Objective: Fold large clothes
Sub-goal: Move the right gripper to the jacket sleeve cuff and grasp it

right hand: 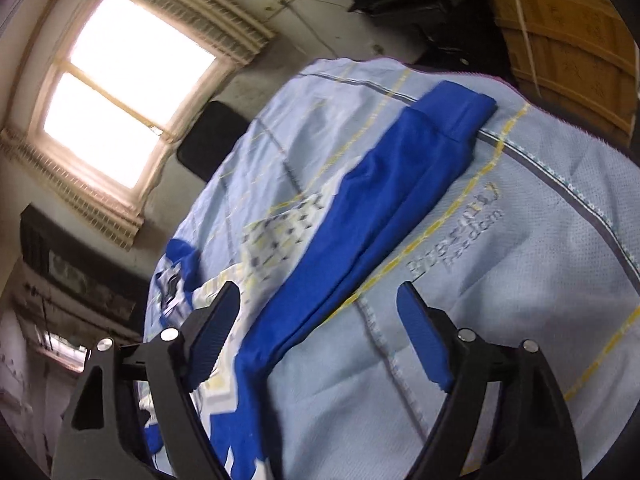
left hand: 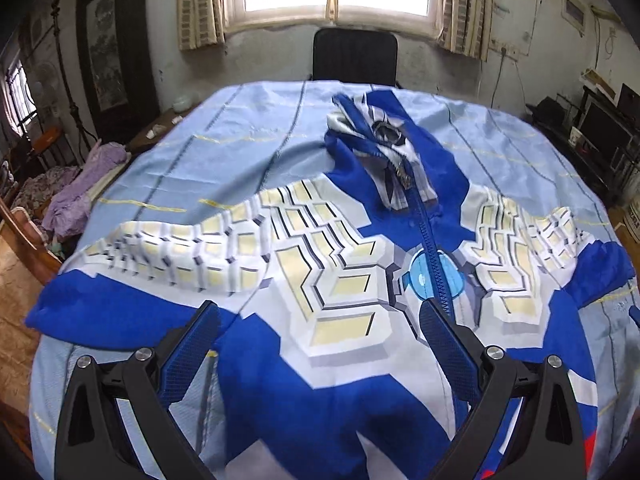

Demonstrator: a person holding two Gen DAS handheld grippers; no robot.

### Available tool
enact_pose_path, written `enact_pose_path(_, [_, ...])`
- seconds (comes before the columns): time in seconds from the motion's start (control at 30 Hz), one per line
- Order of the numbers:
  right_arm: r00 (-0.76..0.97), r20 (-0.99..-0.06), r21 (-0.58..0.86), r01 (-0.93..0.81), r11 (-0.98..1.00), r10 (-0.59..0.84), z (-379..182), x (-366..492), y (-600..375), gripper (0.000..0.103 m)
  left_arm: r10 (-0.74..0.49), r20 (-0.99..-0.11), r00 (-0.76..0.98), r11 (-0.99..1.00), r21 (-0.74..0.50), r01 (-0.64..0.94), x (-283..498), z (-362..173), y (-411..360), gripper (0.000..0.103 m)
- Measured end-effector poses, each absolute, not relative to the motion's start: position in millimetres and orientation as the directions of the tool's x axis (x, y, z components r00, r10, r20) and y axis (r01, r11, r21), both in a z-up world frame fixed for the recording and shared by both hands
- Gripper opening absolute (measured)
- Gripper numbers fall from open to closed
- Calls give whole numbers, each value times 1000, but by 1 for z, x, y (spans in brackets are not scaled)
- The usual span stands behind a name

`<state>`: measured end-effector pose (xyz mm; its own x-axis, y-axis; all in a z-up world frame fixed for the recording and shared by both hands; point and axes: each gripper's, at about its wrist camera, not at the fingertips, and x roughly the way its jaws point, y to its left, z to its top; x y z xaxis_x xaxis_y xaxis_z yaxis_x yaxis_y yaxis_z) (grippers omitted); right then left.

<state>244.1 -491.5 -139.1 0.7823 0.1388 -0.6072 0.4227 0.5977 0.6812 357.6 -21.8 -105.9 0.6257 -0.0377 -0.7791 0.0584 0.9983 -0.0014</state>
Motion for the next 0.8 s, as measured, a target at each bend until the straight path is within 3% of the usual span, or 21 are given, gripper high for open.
enact_pose_path(0.33, [744, -667, 639, 539, 549, 45, -163, 285, -531, 79, -51, -838, 543, 996, -2, 90, 382, -149, -15, 100])
enact_pose_path(0.63, [783, -621, 647, 532, 547, -27, -172, 307, -559, 78, -39, -831, 554, 996, 13, 89, 384, -159, -18, 100])
enact_pose_path(0.8, [787, -615, 641, 531, 554, -42, -174, 304, -562, 65, -48, -827, 561, 996, 6, 94, 380, -159, -17, 100])
